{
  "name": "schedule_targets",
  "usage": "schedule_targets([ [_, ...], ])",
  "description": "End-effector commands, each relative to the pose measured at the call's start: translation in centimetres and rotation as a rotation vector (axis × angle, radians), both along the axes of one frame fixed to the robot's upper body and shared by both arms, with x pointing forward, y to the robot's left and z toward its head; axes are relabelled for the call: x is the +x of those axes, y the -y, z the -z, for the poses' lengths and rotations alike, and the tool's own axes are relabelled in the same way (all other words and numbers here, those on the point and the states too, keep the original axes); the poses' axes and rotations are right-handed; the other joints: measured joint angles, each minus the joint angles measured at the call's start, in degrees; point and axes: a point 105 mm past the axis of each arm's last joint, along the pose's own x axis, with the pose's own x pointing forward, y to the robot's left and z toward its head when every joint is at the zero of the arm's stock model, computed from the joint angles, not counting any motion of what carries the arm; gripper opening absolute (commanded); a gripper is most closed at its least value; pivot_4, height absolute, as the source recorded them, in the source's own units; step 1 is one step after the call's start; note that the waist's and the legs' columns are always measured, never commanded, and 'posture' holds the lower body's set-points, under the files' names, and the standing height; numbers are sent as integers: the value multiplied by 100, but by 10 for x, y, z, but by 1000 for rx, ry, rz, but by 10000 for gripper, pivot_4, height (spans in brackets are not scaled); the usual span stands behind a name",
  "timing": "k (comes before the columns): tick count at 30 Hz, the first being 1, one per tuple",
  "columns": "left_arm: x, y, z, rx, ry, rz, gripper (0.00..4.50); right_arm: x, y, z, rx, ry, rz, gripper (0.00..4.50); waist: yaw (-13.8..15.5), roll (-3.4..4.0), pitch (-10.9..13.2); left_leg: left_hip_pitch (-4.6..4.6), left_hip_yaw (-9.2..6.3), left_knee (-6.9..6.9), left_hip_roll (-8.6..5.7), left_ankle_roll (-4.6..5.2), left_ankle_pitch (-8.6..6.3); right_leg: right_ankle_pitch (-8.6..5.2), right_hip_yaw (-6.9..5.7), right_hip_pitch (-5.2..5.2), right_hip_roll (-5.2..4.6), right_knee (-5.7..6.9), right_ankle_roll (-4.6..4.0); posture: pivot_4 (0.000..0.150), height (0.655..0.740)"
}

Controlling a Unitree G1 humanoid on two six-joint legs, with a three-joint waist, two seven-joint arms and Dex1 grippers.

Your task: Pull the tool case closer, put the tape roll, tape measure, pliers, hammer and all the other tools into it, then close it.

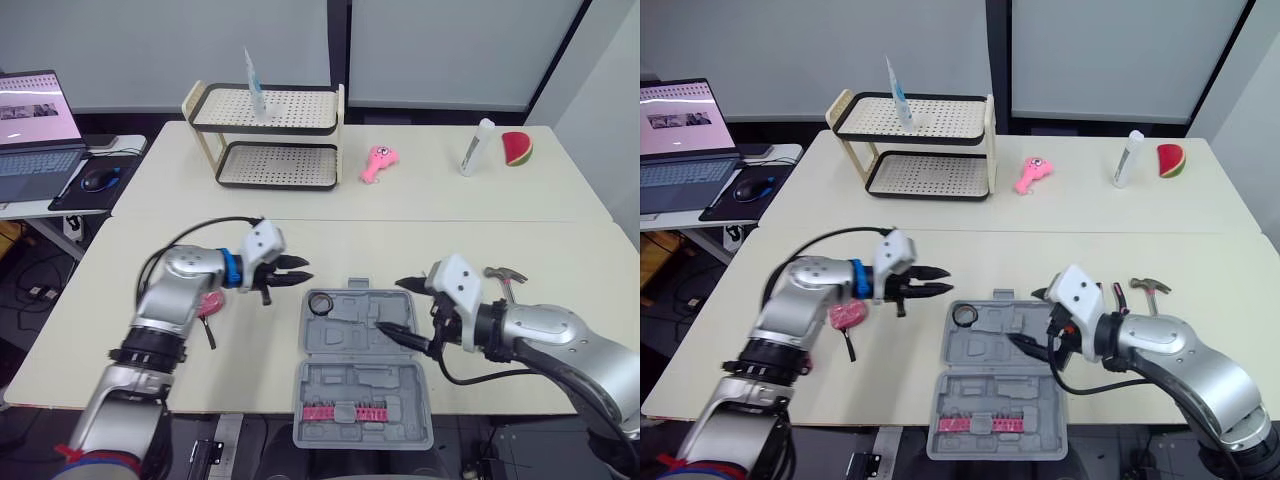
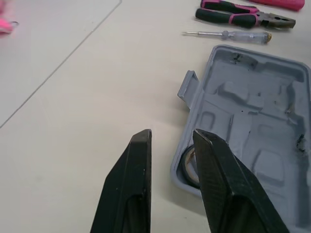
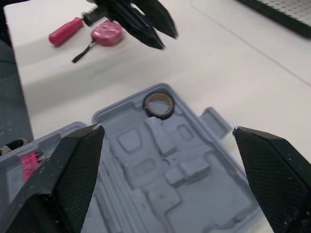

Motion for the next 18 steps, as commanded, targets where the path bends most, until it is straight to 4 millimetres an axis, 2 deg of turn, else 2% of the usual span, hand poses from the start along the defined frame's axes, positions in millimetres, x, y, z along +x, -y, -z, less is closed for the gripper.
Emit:
schedule_targets([
  [1,-3,-40,-22,-61,63,-161,13270,2,32,-18,-42,134,78,45000,4,0,0,1,0,-1,0,1,-1,0,0,1,0,-1,0,1500,7290],
  [2,-4,-48,-23,-65,71,-204,13270,2,40,-18,-53,144,95,45000,5,0,0,0,1,-4,0,1,0,0,1,-1,-1,-3,0,1500,7290],
  [3,-7,-73,-25,-91,93,-310,13270,1,62,-18,-75,162,165,45000,10,0,0,3,0,-4,1,1,-1,0,0,2,-1,-1,0,1500,7290],
  [5,-17,-110,-24,-125,111,-475,13270,-3,97,-17,-108,174,266,45000,13,0,0,2,2,-8,1,1,-1,0,1,2,-2,-5,0,1500,7290],
  [8,-42,-164,-10,-132,118,-716,13270,-13,146,-7,-127,172,419,45000,14,-1,-1,11,9,-21,2,1,-1,0,7,10,-4,-18,0,1500,7290],
  [10,-57,-189,-3,-139,130,-839,13270,-19,168,-1,-136,180,494,45000,14,0,-1,18,9,-25,3,1,-1,0,6,14,-5,-20,0,1500,7290],
  [14,-99,-237,22,-153,114,-1111,21877,-39,203,27,-182,136,605,45000,23,-1,-3,28,9,-30,5,2,-1,0,8,27,-25,-28,0,1500,7290],
  [18,-142,-257,52,-164,41,-1270,34700,-57,218,53,-199,50,648,45000,25,1,-4,32,15,-38,2,2,-2,0,11,32,-39,-43,0,1500,7290],
])
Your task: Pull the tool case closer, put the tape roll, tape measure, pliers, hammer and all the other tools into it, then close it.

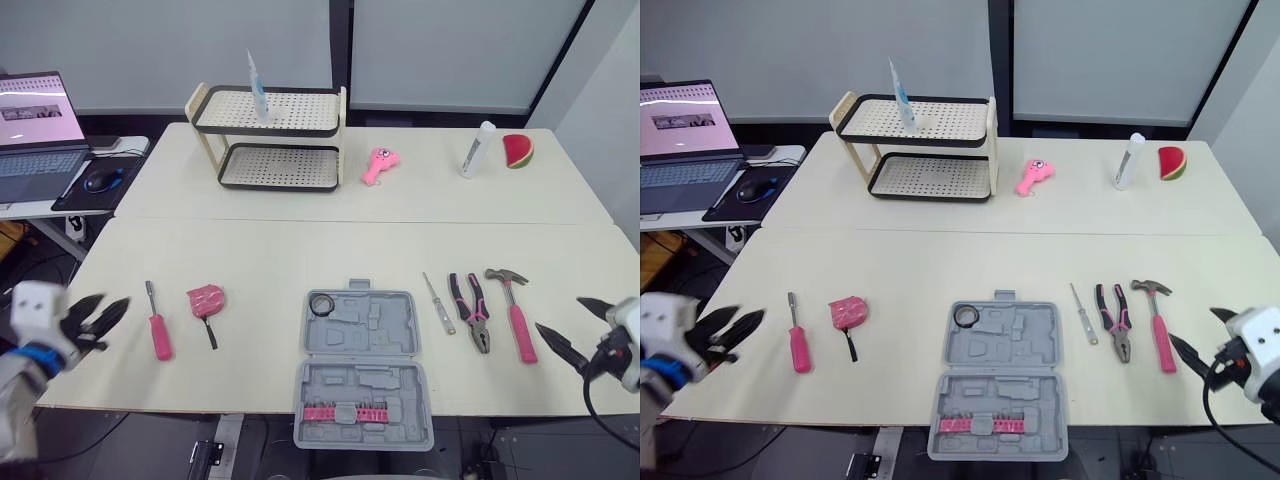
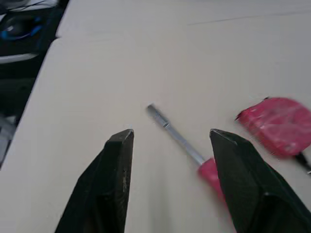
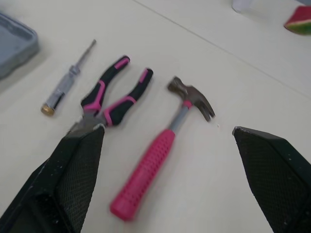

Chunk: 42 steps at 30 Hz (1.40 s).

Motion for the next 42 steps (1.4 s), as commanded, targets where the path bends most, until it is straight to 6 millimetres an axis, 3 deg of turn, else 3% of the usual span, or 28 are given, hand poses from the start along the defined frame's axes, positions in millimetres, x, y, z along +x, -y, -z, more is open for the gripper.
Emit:
schedule_targets([
  [1,-21,-14,2,-8,22,-96,38396,-8,11,1,-21,5,17,45000,7,0,1,1,-1,0,-1,0,0,0,1,5,-3,-1,0,1500,7290],
  [3,-34,-11,11,-27,0,-113,44125,-12,13,6,-16,-14,19,45000,22,-2,-1,12,-12,0,-1,0,0,0,1,24,-7,-7,0,1500,7290],
  [4,-39,-10,14,-36,-8,-119,44605,-13,14,8,-13,-21,18,45000,23,-2,-2,21,-15,-2,-1,0,0,0,0,35,-8,-13,-1,1500,7290],
  [11,-62,-2,26,-59,-47,-132,44605,-14,11,12,-9,-66,-33,45000,42,-3,-6,50,-17,-13,-2,-1,-3,0,-1,72,-12,-39,-3,1500,7290],
  [19,-64,12,25,-56,-77,-45,44605,-16,5,17,-22,-96,-96,45000,56,-2,-8,53,-14,-13,-3,-1,-3,0,0,74,-14,-39,-3,1500,7290],
  [23,-65,20,23,-58,-81,-18,44605,-15,-3,9,-42,-82,-173,45000,55,-1,-9,53,-11,-13,-3,-1,-3,-1,1,74,-14,-40,-3,1500,7290],
  [27,-61,41,18,-67,-61,17,44605,2,-36,-19,-42,-28,-360,45000,51,4,-8,53,-8,-12,-3,-1,-3,-1,5,75,-15,-40,-4,1500,7290],
  [31,-45,73,9,-95,2,33,44605,16,-85,-40,-12,-13,-587,45000,51,0,-7,54,-11,-12,-1,-1,-3,-1,1,78,-13,-40,-4,1500,7290],
  [37,-25,112,-1,-140,61,-18,44605,16,-152,-60,71,-40,-870,45000,126,-9,-3,48,-13,-4,-6,-1,-2,0,-1,80,-11,-45,-3,1500,7290],
  [42,-11,133,-1,-142,60,-50,44605,20,-181,-67,114,-59,-959,45000,137,-16,-1,48,-12,-1,-6,-1,-2,0,-2,80,5,-44,-3,1500,7290],
])
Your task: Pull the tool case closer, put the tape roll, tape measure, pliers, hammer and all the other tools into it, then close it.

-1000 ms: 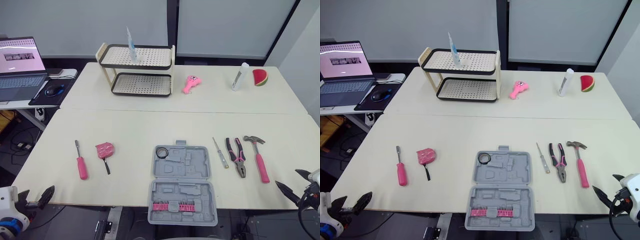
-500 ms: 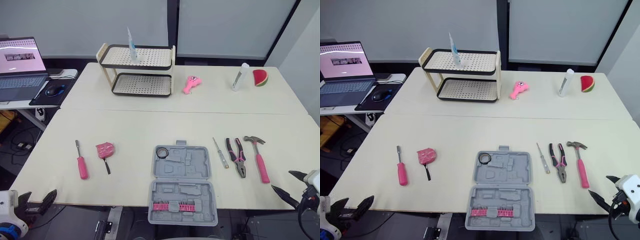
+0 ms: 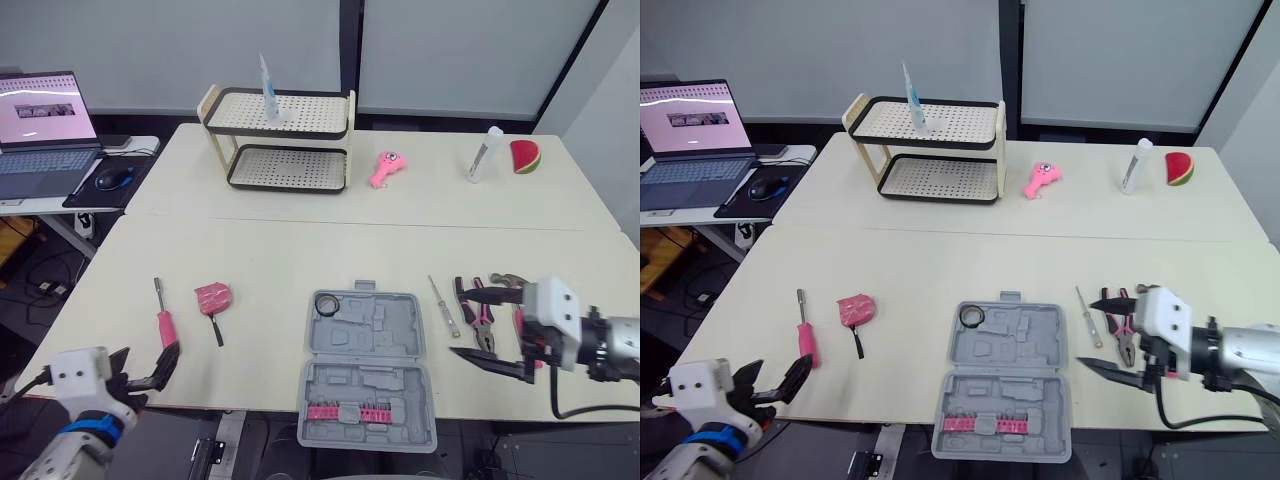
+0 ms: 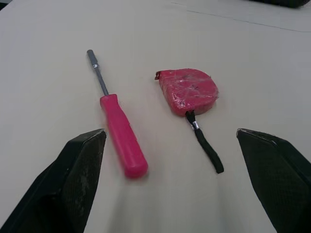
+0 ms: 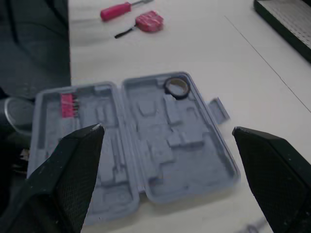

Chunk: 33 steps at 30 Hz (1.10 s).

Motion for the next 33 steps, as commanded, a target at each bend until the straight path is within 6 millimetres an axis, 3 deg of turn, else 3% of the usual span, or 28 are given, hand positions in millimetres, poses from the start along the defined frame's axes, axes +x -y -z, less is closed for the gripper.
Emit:
schedule_targets([
  [1,9,10,-7,29,16,-29,44605,1,-13,-6,24,-13,-36,45000,2,-3,1,0,0,0,-1,0,0,0,-1,0,3,0,0,1500,7290],
  [2,13,13,-7,28,16,-33,44605,2,-16,-6,24,-14,-43,45000,2,-2,1,0,0,0,-1,0,0,0,0,0,11,0,0,1500,7290],
  [5,24,22,-3,33,9,-49,38777,4,-20,-7,28,-19,-53,45000,4,-3,2,-1,0,0,0,0,0,0,0,-2,14,0,0,1500,7290],
  [8,35,30,4,39,-14,-56,30292,5,-25,-9,38,-26,-61,45000,4,-3,2,0,1,0,0,0,0,0,-1,-2,16,0,0,1500,7290],
  [16,69,31,29,28,-97,-159,30292,5,-33,-11,48,-38,-78,45000,6,-6,3,1,2,2,3,0,1,0,-12,-5,22,5,0,1500,7290],
  [20,81,41,39,20,-151,-140,30292,6,-35,-11,49,-41,-82,45000,7,-11,6,-2,6,1,2,0,1,0,-10,-7,22,3,0,1500,7290],
  [28,86,45,44,34,-222,-152,30292,4,-37,-13,50,-50,-84,45000,7,-11,6,-4,4,2,2,-1,1,0,-10,-10,22,5,0,1500,7290],
  [31,84,45,46,34,-239,-168,25075,3,-37,-13,49,-53,-86,45000,8,-10,5,-4,4,2,2,-1,1,0,-10,-10,21,5,0,1500,7290],
  [33,83,45,46,38,-249,-175,19145,3,-37,-14,50,-55,-89,45000,8,-10,5,-4,4,2,2,-1,1,0,-10,-10,21,5,0,1500,7290],
])
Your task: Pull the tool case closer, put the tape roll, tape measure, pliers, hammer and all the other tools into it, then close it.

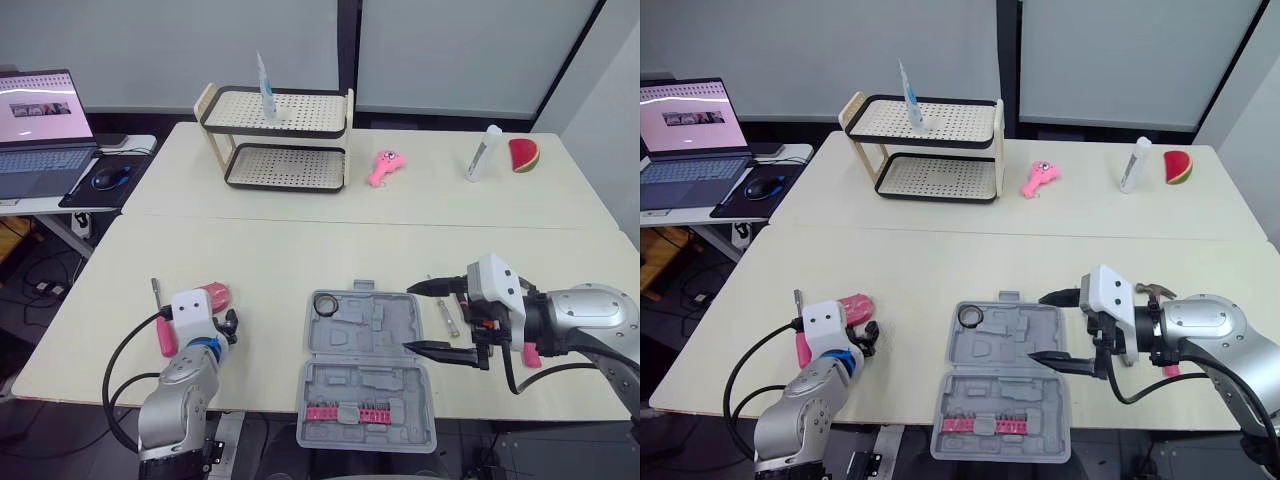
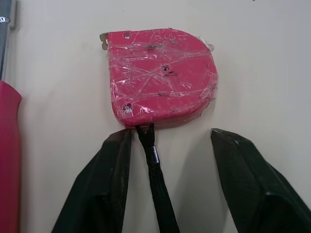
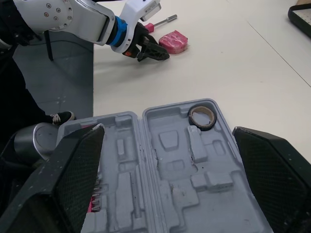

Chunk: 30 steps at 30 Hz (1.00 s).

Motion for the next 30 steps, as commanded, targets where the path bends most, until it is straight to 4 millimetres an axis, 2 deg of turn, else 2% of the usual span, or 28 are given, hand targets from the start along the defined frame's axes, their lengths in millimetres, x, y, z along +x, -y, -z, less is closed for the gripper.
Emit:
schedule_targets([
  [1,-4,1,4,3,-31,-20,16652,-6,-4,-9,10,25,-33,45000,1,0,0,0,1,0,0,0,0,0,0,0,0,0,0,1500,7290],
  [6,-11,-6,4,33,-51,-68,1289,-5,-5,-10,16,23,-37,45000,-1,0,0,0,1,0,0,0,0,0,1,0,-1,0,0,1500,7290],
  [7,-12,-8,3,38,-51,-74,340,-5,-5,-11,17,23,-37,45000,-1,0,0,0,1,0,0,0,0,0,1,0,-1,0,0,1500,7290],
  [12,-13,-16,1,59,-42,-102,340,-5,-6,-11,21,24,-33,45000,-2,0,0,0,1,0,0,0,0,0,1,0,-1,0,0,1500,7290],
  [18,-8,-10,-5,72,-12,-27,340,-4,-5,-10,21,21,-24,45000,-2,0,0,0,0,-1,0,0,0,0,1,0,0,0,0,1500,7290],
  [21,-3,5,-7,84,0,102,340,-4,-5,-10,21,20,-16,45000,-1,0,1,0,-1,-1,0,0,0,0,1,-1,0,0,0,1500,7290],
  [30,3,70,-5,43,-29,536,340,-8,3,-8,5,15,27,45000,20,3,2,-7,-2,-1,-3,0,0,0,1,-1,-4,-4,0,1500,7290],
])
